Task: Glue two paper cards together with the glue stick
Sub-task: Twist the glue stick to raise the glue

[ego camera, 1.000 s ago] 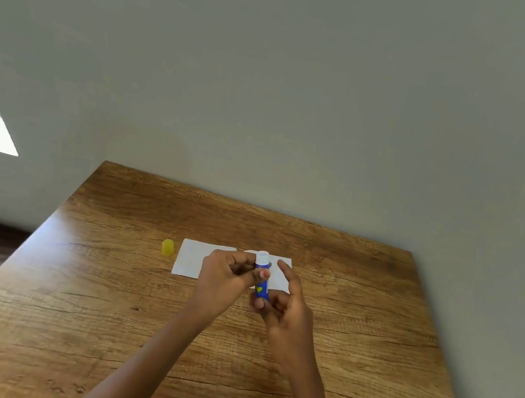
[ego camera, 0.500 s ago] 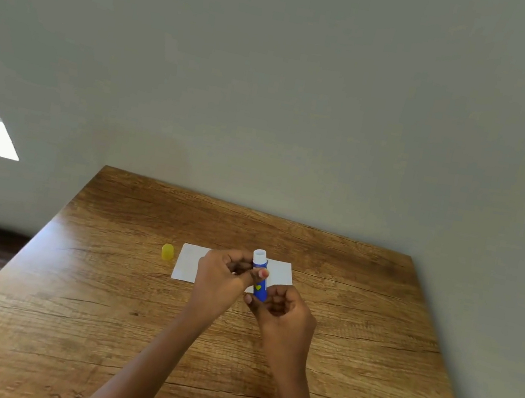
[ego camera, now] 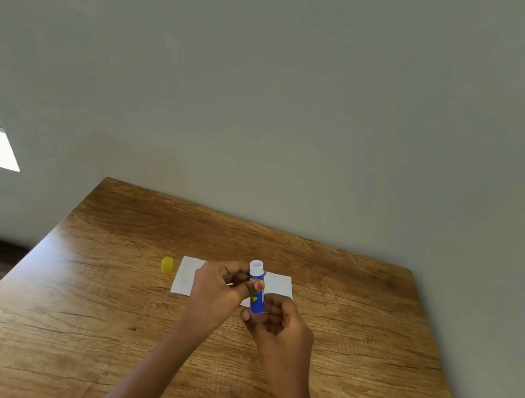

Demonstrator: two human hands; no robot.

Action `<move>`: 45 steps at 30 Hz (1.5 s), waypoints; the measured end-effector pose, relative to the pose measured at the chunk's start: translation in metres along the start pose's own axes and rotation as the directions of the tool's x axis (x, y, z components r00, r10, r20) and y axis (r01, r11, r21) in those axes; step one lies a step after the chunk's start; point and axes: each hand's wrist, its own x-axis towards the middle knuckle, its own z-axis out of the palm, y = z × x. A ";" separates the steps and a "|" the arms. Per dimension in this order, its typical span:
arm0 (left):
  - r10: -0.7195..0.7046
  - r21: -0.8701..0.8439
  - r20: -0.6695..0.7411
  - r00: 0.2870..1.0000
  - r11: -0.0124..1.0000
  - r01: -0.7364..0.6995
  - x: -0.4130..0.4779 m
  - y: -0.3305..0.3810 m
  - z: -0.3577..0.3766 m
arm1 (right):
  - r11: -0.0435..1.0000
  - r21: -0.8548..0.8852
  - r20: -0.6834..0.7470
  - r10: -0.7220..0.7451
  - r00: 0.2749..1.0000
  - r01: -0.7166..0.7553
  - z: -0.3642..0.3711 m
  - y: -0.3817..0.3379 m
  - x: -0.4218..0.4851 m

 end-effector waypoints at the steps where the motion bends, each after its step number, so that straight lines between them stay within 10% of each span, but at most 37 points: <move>1: -0.009 -0.013 0.003 1.000 1.000 0.010 -0.001 0.000 0.000 | 1.000 0.001 -0.025 0.006 1.000 -0.006 0.002 -0.002 0.000; 8: -0.006 -0.018 0.021 1.000 1.000 0.006 -0.001 0.005 0.000 | 0.998 0.061 -0.142 0.025 0.990 -0.016 0.008 -0.006 0.002; 18: 0.043 0.062 0.070 0.997 0.997 -0.048 0.002 0.004 -0.002 | 1.000 0.028 0.161 -0.009 0.987 0.005 -0.007 0.000 0.006; 30: 0.049 0.008 0.044 0.998 0.999 -0.049 0.001 0.004 -0.005 | 0.998 0.069 -0.109 -0.001 0.994 0.008 0.002 -0.008 0.005; 45: 0.035 0.029 0.033 0.999 0.999 -0.036 0.003 0.005 -0.009 | 0.996 0.073 0.155 -0.052 0.987 0.041 -0.006 -0.004 0.009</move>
